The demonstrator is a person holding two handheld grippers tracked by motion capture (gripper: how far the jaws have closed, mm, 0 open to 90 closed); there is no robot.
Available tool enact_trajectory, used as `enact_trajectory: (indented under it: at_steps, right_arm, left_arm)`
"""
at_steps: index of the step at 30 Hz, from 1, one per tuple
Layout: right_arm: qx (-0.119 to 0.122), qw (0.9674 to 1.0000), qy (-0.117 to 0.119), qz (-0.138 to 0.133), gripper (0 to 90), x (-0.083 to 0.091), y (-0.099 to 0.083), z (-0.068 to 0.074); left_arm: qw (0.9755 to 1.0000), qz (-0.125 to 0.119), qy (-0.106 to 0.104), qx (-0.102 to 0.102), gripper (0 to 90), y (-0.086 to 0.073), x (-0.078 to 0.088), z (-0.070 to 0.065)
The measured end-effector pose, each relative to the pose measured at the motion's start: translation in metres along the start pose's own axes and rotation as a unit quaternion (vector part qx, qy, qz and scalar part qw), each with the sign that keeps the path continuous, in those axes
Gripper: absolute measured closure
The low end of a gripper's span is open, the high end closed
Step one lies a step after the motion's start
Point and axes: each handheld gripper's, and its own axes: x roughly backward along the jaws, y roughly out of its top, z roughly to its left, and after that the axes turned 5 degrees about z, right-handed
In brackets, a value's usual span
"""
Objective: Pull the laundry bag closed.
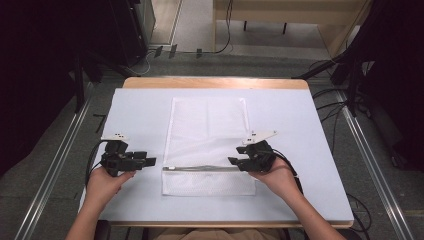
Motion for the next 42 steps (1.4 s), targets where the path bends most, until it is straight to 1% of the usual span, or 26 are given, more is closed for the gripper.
enact_trajectory:
  at_steps: [4, 8, 10, 11, 14, 16, 21, 23, 24, 26, 27, 29, 32, 35, 37, 39, 40, 42]
  right_arm:
    - [0.004, 1.0000, 0.008, 0.002, 52.8, -0.004, 0.004, 0.005]
    - [0.007, 0.9999, 0.011, 0.001, 53.6, -0.006, 0.008, 0.008]
    - [0.007, 0.9998, 0.016, 0.004, 55.2, -0.008, 0.012, 0.012]
    - [0.012, 0.9998, 0.017, 0.002, 55.3, -0.009, 0.013, 0.012]
    - [0.013, 0.9997, 0.019, 0.004, 55.7, -0.010, 0.016, 0.015]
    - [0.018, 0.9996, 0.021, 0.004, 56.7, -0.011, 0.018, 0.017]
    - [0.022, 0.9993, 0.030, 0.007, 59.0, -0.017, 0.024, 0.024]
    - [0.023, 0.9992, 0.032, 0.006, 59.6, -0.017, 0.025, 0.024]
    - [0.019, 0.9992, 0.035, 0.003, 60.1, -0.018, 0.028, 0.026]
    - [0.023, 0.9990, 0.037, 0.002, 60.3, -0.020, 0.031, 0.027]
    - [0.021, 0.9990, 0.039, 0.003, 60.6, -0.020, 0.032, 0.029]
    - [0.029, 0.9988, 0.040, 0.003, 60.6, -0.022, 0.035, 0.031]
    - [0.032, 0.9986, 0.042, 0.005, 60.4, -0.025, 0.037, 0.033]
    - [0.037, 0.9985, 0.040, 0.008, 54.5, -0.029, 0.040, 0.038]
    - [0.036, 0.9983, 0.045, 0.012, 51.2, -0.033, 0.041, 0.041]
    - [0.042, 0.9979, 0.048, 0.013, 47.8, -0.036, 0.042, 0.043]
    - [0.044, 0.9975, 0.054, 0.014, 42.8, -0.039, 0.043, 0.046]
    - [0.047, 0.9974, 0.054, 0.013, 41.1, -0.039, 0.043, 0.046]
  left_arm:
    - [1.0000, -0.001, 0.002, 0.001, 40.7, -0.001, 0.000, -0.001]
    - [1.0000, 0.000, 0.005, 0.001, 40.4, -0.003, 0.001, -0.001]
    - [1.0000, 0.001, 0.006, 0.002, 40.2, -0.004, 0.001, -0.002]
    - [1.0000, 0.002, 0.006, 0.001, 40.1, -0.004, 0.001, -0.001]
    - [1.0000, 0.002, 0.008, 0.001, 40.0, -0.005, 0.000, -0.002]
    - [1.0000, 0.003, 0.008, 0.002, 40.0, -0.005, 0.000, -0.002]
    - [0.9999, 0.005, 0.009, 0.002, 40.0, -0.006, -0.001, -0.002]
    - [0.9999, 0.006, 0.009, 0.000, 40.0, -0.005, -0.001, -0.002]
    - [0.9999, 0.006, 0.009, 0.000, 40.0, -0.005, -0.001, -0.002]
    - [1.0000, 0.006, 0.008, -0.001, 40.0, -0.005, -0.001, -0.002]
    - [0.9999, 0.007, 0.009, -0.002, 39.9, -0.005, -0.001, -0.002]
    - [0.9999, 0.008, 0.009, -0.002, 40.0, -0.005, -0.002, -0.002]
    - [1.0000, 0.006, 0.006, 0.002, 40.1, -0.005, -0.002, -0.002]
    - [1.0000, 0.007, 0.007, 0.001, 40.2, -0.005, -0.003, -0.001]
    - [0.9999, 0.007, 0.008, 0.001, 40.2, -0.005, -0.003, 0.000]
    - [0.9999, 0.008, 0.007, 0.002, 40.1, -0.005, -0.002, 0.001]
    - [0.9999, 0.007, 0.007, 0.001, 40.1, -0.005, -0.002, 0.001]
    - [0.9999, 0.008, 0.007, 0.001, 40.0, -0.005, -0.001, 0.002]
